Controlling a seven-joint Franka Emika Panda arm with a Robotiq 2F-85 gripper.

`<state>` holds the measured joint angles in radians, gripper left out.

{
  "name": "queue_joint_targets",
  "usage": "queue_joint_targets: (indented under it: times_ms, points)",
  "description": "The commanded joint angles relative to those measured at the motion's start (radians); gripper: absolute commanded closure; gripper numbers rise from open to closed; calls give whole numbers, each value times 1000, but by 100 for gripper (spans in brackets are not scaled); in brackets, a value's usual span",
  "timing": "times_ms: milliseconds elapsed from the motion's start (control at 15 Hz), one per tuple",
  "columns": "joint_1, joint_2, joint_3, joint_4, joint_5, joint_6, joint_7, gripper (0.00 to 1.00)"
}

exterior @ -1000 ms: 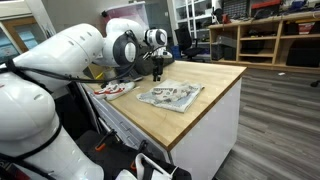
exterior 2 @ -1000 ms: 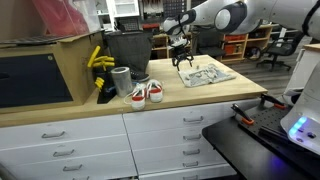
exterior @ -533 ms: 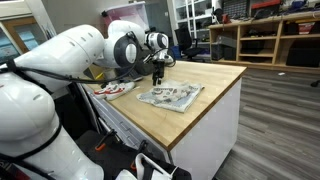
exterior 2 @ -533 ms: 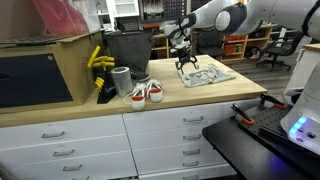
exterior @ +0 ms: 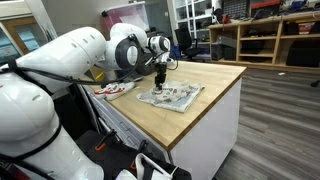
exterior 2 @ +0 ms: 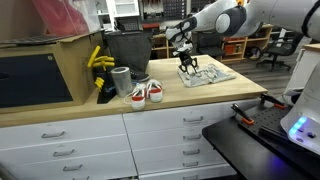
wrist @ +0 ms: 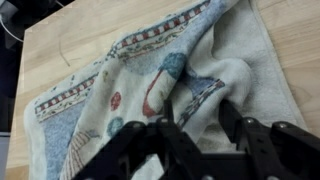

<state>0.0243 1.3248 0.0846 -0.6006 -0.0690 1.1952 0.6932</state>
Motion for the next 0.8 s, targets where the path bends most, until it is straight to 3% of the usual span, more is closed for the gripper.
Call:
queue_joint_targets:
  times_ms: [0, 200, 733]
  points:
    - [-6, -12, -2, -10, -11, -15, -37, 81]
    - [-10, -17, 1, -9, -8, -16, -39, 100]
    - [-1, -51, 19, 28, 2, 14, -19, 99]
